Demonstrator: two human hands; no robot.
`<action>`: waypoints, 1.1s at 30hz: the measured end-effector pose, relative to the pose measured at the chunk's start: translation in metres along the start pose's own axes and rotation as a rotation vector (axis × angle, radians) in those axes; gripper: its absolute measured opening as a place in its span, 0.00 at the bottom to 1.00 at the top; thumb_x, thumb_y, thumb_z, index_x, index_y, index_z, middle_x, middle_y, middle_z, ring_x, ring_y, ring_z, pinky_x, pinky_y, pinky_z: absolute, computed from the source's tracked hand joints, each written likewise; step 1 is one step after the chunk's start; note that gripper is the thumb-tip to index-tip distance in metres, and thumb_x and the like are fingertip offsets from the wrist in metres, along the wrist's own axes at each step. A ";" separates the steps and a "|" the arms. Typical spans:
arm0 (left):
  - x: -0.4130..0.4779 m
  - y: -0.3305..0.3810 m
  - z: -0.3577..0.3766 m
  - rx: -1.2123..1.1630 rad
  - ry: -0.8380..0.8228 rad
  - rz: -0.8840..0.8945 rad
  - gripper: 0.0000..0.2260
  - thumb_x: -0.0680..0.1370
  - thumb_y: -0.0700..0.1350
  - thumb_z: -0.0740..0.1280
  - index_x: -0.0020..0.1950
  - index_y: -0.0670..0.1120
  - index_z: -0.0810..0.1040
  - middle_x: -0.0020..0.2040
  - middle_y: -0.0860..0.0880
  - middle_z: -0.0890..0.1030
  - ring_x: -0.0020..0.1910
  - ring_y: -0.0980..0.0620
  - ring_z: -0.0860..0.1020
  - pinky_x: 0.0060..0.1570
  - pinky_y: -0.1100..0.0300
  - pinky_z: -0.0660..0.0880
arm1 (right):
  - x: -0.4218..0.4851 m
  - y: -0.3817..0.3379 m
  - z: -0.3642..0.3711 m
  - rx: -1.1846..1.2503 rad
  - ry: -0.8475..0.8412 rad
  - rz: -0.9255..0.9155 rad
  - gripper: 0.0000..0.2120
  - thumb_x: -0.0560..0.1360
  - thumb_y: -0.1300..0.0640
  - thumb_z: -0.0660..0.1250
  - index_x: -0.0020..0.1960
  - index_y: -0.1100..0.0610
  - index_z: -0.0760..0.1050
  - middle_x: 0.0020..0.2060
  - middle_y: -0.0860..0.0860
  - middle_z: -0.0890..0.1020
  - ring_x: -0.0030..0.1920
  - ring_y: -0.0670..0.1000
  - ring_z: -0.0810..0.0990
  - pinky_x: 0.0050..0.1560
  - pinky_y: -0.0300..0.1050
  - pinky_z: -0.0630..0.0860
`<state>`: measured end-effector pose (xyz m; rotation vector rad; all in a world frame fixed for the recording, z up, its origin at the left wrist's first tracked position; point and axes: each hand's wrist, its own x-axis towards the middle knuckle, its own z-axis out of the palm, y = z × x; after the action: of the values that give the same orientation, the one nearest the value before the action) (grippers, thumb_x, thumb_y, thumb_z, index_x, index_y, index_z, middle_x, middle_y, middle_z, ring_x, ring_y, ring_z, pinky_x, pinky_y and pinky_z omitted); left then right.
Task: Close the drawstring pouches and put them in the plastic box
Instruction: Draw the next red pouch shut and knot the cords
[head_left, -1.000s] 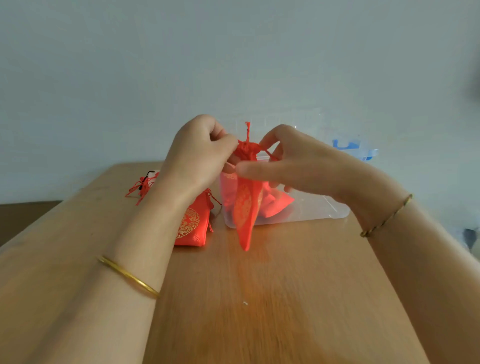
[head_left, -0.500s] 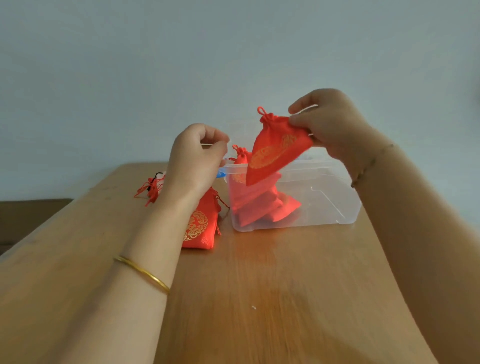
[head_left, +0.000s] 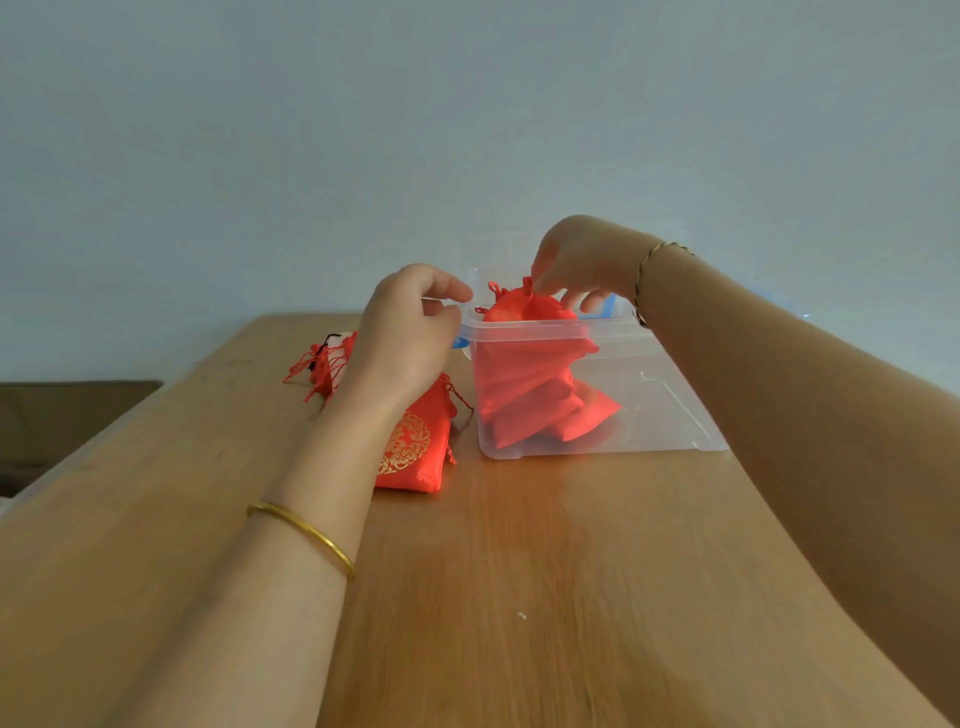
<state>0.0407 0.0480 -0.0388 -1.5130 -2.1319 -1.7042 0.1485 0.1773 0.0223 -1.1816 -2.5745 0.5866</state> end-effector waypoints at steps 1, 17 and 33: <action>0.001 -0.003 -0.001 0.004 0.002 -0.013 0.11 0.75 0.34 0.61 0.46 0.50 0.76 0.52 0.50 0.78 0.47 0.54 0.76 0.41 0.66 0.72 | -0.001 -0.002 -0.001 0.015 0.003 -0.034 0.12 0.74 0.63 0.63 0.56 0.66 0.77 0.42 0.59 0.79 0.43 0.56 0.79 0.49 0.51 0.78; 0.002 -0.084 -0.010 0.504 -0.116 -0.356 0.18 0.72 0.46 0.69 0.60 0.42 0.73 0.60 0.40 0.75 0.61 0.38 0.72 0.59 0.47 0.70 | -0.034 -0.040 0.009 0.343 0.075 -0.111 0.10 0.76 0.70 0.53 0.45 0.63 0.73 0.41 0.59 0.79 0.35 0.55 0.79 0.38 0.48 0.79; -0.001 -0.096 -0.016 0.496 -0.023 -0.202 0.11 0.73 0.41 0.68 0.55 0.42 0.76 0.51 0.40 0.79 0.51 0.39 0.77 0.50 0.48 0.73 | -0.115 0.006 0.059 0.503 0.044 -0.178 0.08 0.75 0.67 0.58 0.41 0.60 0.74 0.32 0.51 0.81 0.31 0.52 0.81 0.34 0.47 0.77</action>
<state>-0.0321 0.0415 -0.1032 -1.2151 -2.5356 -1.0691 0.2039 0.0778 -0.0396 -0.7774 -2.2643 1.0678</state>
